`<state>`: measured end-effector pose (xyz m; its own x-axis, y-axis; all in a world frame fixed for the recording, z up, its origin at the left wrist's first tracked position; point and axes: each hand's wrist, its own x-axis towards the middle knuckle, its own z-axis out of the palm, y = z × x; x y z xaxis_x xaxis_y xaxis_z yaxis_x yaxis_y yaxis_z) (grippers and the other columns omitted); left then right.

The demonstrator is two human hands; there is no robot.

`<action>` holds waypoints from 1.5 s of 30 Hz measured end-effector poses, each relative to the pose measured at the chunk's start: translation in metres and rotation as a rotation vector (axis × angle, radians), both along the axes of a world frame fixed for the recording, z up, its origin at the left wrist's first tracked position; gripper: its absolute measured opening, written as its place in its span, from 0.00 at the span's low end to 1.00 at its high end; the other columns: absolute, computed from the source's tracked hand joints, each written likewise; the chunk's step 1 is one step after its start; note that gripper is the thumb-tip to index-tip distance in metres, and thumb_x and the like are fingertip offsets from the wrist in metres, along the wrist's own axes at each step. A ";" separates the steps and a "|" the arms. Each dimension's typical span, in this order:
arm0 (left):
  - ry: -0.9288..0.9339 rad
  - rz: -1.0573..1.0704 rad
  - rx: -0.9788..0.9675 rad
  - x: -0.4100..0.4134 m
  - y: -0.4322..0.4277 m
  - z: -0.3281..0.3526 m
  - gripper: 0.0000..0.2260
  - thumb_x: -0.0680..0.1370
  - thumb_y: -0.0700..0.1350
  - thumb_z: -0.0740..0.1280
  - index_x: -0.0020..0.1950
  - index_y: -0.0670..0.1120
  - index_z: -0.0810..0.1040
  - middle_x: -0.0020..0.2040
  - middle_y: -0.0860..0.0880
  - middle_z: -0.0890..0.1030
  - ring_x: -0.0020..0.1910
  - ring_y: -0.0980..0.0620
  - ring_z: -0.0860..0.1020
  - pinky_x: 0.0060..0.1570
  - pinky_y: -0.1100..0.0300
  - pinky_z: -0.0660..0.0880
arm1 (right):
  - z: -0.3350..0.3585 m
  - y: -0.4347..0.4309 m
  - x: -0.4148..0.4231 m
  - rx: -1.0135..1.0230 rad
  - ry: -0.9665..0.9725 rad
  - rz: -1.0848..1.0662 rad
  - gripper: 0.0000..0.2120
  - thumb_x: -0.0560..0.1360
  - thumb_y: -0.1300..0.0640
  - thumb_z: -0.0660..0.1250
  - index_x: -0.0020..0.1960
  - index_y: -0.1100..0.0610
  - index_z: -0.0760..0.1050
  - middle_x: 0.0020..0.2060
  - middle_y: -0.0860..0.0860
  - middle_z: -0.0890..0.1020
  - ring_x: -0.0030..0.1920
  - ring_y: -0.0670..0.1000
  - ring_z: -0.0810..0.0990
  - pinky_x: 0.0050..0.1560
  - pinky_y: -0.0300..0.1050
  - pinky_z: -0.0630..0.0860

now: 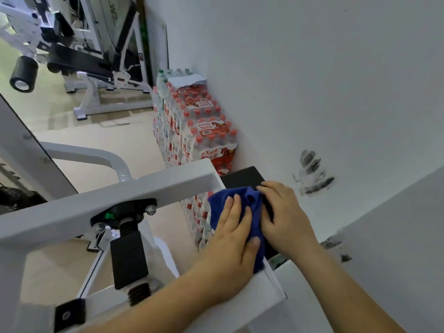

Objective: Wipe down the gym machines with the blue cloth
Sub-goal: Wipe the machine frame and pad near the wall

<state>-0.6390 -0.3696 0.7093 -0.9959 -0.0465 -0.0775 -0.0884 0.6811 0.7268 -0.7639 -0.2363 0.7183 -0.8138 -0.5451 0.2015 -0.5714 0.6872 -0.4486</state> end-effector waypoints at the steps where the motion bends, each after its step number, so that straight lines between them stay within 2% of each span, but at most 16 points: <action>1: 0.035 0.070 -0.019 -0.005 0.000 -0.008 0.28 0.86 0.58 0.50 0.82 0.58 0.39 0.80 0.58 0.28 0.77 0.59 0.27 0.81 0.52 0.38 | -0.002 0.001 -0.002 -0.043 -0.001 0.022 0.16 0.81 0.55 0.64 0.69 0.53 0.76 0.69 0.43 0.74 0.71 0.45 0.69 0.67 0.46 0.75; 5: 0.025 0.341 0.169 -0.040 -0.006 -0.004 0.29 0.86 0.54 0.54 0.83 0.57 0.42 0.84 0.51 0.38 0.82 0.50 0.40 0.81 0.52 0.46 | -0.010 0.003 0.004 -0.136 0.049 0.059 0.16 0.81 0.57 0.68 0.68 0.55 0.80 0.70 0.45 0.78 0.73 0.43 0.72 0.72 0.42 0.71; 11: -0.068 0.295 0.440 -0.009 0.036 0.009 0.31 0.87 0.48 0.55 0.83 0.57 0.38 0.84 0.54 0.42 0.82 0.52 0.49 0.74 0.63 0.52 | -0.010 0.004 -0.002 -0.192 -0.018 0.033 0.14 0.83 0.54 0.64 0.66 0.50 0.81 0.68 0.39 0.78 0.70 0.37 0.72 0.69 0.34 0.68; 15: -0.074 0.391 0.450 -0.038 0.023 0.012 0.30 0.87 0.47 0.55 0.83 0.56 0.40 0.83 0.48 0.48 0.71 0.56 0.62 0.62 0.70 0.57 | -0.012 0.004 -0.001 -0.182 -0.004 0.024 0.14 0.82 0.53 0.65 0.65 0.49 0.81 0.68 0.37 0.78 0.70 0.36 0.72 0.67 0.34 0.69; 19: -0.109 0.363 0.388 -0.028 0.028 0.010 0.29 0.86 0.49 0.56 0.82 0.58 0.42 0.81 0.43 0.56 0.68 0.47 0.72 0.60 0.60 0.69 | -0.012 0.004 0.001 -0.175 -0.001 0.020 0.14 0.81 0.54 0.66 0.65 0.49 0.81 0.68 0.38 0.78 0.70 0.38 0.73 0.67 0.39 0.72; 22: -0.149 0.197 0.274 -0.003 0.038 0.005 0.30 0.85 0.50 0.56 0.81 0.61 0.42 0.75 0.45 0.66 0.59 0.49 0.77 0.59 0.55 0.76 | -0.012 0.003 0.002 -0.175 -0.009 0.020 0.14 0.81 0.52 0.64 0.65 0.48 0.81 0.67 0.37 0.78 0.69 0.38 0.74 0.67 0.42 0.74; 25: -0.180 0.245 0.298 -0.020 0.018 0.003 0.28 0.87 0.52 0.54 0.82 0.54 0.43 0.66 0.45 0.74 0.48 0.54 0.78 0.48 0.64 0.74 | -0.012 0.002 0.002 -0.181 -0.014 0.013 0.13 0.82 0.56 0.65 0.65 0.49 0.81 0.67 0.38 0.78 0.69 0.39 0.74 0.67 0.46 0.76; 28: -0.215 0.422 0.406 -0.038 -0.006 0.011 0.29 0.87 0.54 0.52 0.83 0.49 0.41 0.69 0.39 0.74 0.57 0.45 0.79 0.58 0.57 0.72 | -0.011 0.001 0.005 -0.172 -0.023 0.005 0.14 0.82 0.56 0.65 0.65 0.49 0.81 0.67 0.38 0.78 0.70 0.39 0.73 0.68 0.48 0.76; 30: -0.254 0.448 0.302 -0.027 0.009 0.017 0.26 0.87 0.49 0.55 0.82 0.42 0.52 0.68 0.36 0.74 0.62 0.37 0.76 0.64 0.45 0.73 | -0.010 0.000 0.007 -0.168 -0.021 -0.003 0.14 0.81 0.56 0.66 0.65 0.49 0.81 0.67 0.38 0.78 0.70 0.39 0.73 0.67 0.48 0.76; 31: -0.285 0.345 0.126 -0.018 0.021 0.016 0.24 0.86 0.47 0.56 0.79 0.38 0.58 0.66 0.35 0.74 0.62 0.35 0.76 0.65 0.40 0.73 | -0.010 0.000 0.007 -0.160 -0.014 -0.005 0.14 0.81 0.56 0.66 0.65 0.48 0.81 0.67 0.38 0.78 0.70 0.39 0.73 0.67 0.48 0.76; 32: -0.301 0.279 0.134 -0.010 0.029 0.014 0.23 0.86 0.47 0.56 0.77 0.37 0.59 0.64 0.36 0.76 0.60 0.35 0.77 0.65 0.38 0.74 | -0.010 0.000 0.007 -0.154 -0.006 -0.006 0.14 0.81 0.55 0.66 0.65 0.48 0.81 0.67 0.38 0.78 0.70 0.39 0.73 0.67 0.47 0.77; 34: -0.348 0.367 0.542 -0.005 0.030 0.018 0.25 0.86 0.51 0.56 0.78 0.38 0.55 0.59 0.40 0.79 0.55 0.41 0.80 0.59 0.48 0.77 | -0.008 0.000 0.006 -0.151 -0.001 -0.011 0.14 0.81 0.55 0.66 0.65 0.48 0.81 0.67 0.37 0.78 0.70 0.38 0.73 0.67 0.46 0.76; 36: -0.369 0.446 0.589 -0.025 0.010 0.019 0.26 0.86 0.54 0.54 0.78 0.40 0.54 0.49 0.47 0.80 0.46 0.51 0.79 0.48 0.58 0.75 | -0.008 0.000 0.006 -0.160 -0.019 -0.017 0.13 0.81 0.55 0.66 0.64 0.47 0.81 0.67 0.37 0.78 0.70 0.38 0.73 0.67 0.46 0.76; 39: -0.304 0.403 0.424 -0.035 -0.004 0.027 0.22 0.87 0.55 0.53 0.73 0.40 0.64 0.44 0.49 0.77 0.42 0.54 0.76 0.49 0.58 0.74 | -0.007 0.000 0.007 -0.171 -0.037 -0.016 0.13 0.81 0.55 0.65 0.64 0.48 0.81 0.67 0.37 0.78 0.70 0.39 0.73 0.68 0.48 0.76; 43: -0.253 0.049 -0.310 0.002 0.028 0.037 0.20 0.86 0.44 0.57 0.76 0.35 0.63 0.66 0.36 0.74 0.60 0.34 0.76 0.65 0.39 0.73 | -0.008 0.000 0.006 -0.179 -0.015 -0.012 0.14 0.81 0.57 0.66 0.64 0.48 0.82 0.67 0.38 0.79 0.70 0.40 0.74 0.67 0.47 0.76; 45: -0.303 0.062 -0.199 0.009 0.035 0.031 0.21 0.86 0.44 0.55 0.79 0.38 0.60 0.69 0.37 0.73 0.62 0.35 0.75 0.64 0.45 0.73 | -0.008 0.001 0.006 -0.189 -0.022 -0.027 0.13 0.81 0.57 0.66 0.63 0.47 0.82 0.66 0.37 0.79 0.68 0.39 0.75 0.65 0.44 0.76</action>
